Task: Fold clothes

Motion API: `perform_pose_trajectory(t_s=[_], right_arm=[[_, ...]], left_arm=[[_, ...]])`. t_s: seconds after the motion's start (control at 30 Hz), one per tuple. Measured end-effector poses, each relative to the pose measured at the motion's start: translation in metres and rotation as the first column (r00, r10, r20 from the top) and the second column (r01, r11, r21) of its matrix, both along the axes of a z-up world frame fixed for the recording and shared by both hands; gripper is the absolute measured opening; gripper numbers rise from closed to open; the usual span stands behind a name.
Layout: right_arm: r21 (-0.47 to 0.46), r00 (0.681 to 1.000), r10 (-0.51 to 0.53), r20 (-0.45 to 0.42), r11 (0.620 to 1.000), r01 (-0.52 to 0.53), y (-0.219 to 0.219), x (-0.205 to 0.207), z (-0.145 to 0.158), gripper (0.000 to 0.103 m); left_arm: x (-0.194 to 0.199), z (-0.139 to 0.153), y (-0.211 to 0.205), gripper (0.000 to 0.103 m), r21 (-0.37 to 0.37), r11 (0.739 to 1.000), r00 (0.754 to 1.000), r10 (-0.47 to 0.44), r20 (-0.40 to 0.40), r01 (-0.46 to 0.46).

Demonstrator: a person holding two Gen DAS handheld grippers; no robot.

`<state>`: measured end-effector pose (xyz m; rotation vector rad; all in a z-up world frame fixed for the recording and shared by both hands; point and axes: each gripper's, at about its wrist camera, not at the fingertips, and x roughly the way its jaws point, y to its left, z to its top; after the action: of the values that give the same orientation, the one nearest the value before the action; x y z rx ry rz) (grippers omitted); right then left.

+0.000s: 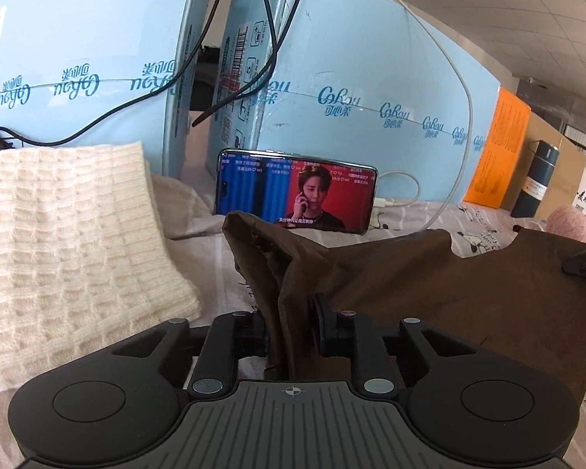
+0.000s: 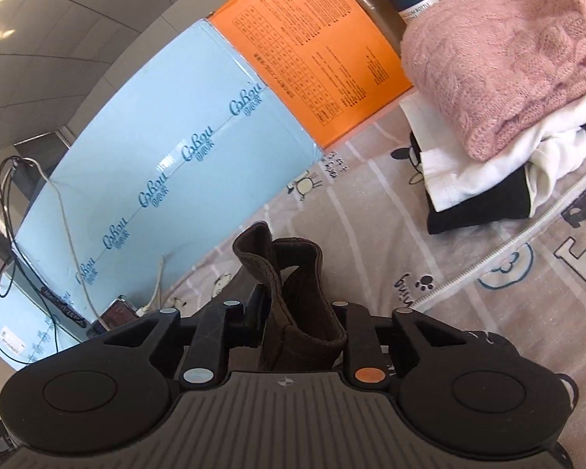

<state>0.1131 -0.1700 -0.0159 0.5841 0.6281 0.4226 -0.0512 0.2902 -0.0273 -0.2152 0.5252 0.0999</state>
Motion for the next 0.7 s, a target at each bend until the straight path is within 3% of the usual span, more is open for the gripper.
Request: perform_pose_trajectory(t_s=[0.03, 0.07, 0.1, 0.17, 0.27, 0.37, 0.5, 0.7], right_arm=[[-0.021, 1.0, -0.025, 0.006, 0.999, 0.025, -0.001, -0.001, -0.001, 0.047], [-0.041, 0.998, -0.051, 0.021, 0.998, 0.052, -0.002, -0.003, -0.001, 0.051], [-0.057, 0.996, -0.076, 0.04, 0.995, 0.078, -0.002, -0.006, 0.0, 0.058], [-0.082, 0.991, -0.115, 0.07, 0.989, 0.121, -0.003, -0.01, 0.001, 0.066], [-0.086, 0.983, -0.158, 0.091, 0.983, 0.165, -0.007, -0.01, 0.0, 0.067], [-0.091, 0.972, -0.203, 0.118, 0.973, 0.214, -0.011, -0.012, 0.0, 0.071], [-0.086, 0.964, -0.226, 0.139, 0.967, 0.239, -0.014, -0.014, 0.002, 0.073], [-0.078, 0.966, -0.222, 0.132, 0.969, 0.233, -0.013, -0.014, 0.002, 0.073]], left_arm=[[0.001, -0.001, 0.0, 0.045, 0.006, 1.0, 1.0, 0.002, 0.007, -0.002], [0.001, -0.002, 0.0, 0.068, 0.012, 1.0, 1.0, 0.001, 0.02, -0.001], [0.002, -0.002, 0.001, 0.082, 0.017, 1.0, 1.0, 0.001, 0.031, -0.002], [0.005, 0.0, 0.002, 0.084, 0.021, 1.0, 0.999, -0.009, 0.039, 0.009], [0.011, 0.0, 0.009, 0.084, -0.006, 1.0, 0.998, -0.024, 0.05, 0.025], [0.002, 0.003, 0.011, 0.082, -0.027, 0.999, 0.992, -0.037, 0.12, 0.04], [-0.001, 0.005, -0.006, 0.082, 0.034, 0.991, 0.982, -0.137, 0.131, 0.133], [-0.003, 0.006, -0.031, 0.081, 0.131, 0.957, 0.957, -0.271, 0.103, 0.257]])
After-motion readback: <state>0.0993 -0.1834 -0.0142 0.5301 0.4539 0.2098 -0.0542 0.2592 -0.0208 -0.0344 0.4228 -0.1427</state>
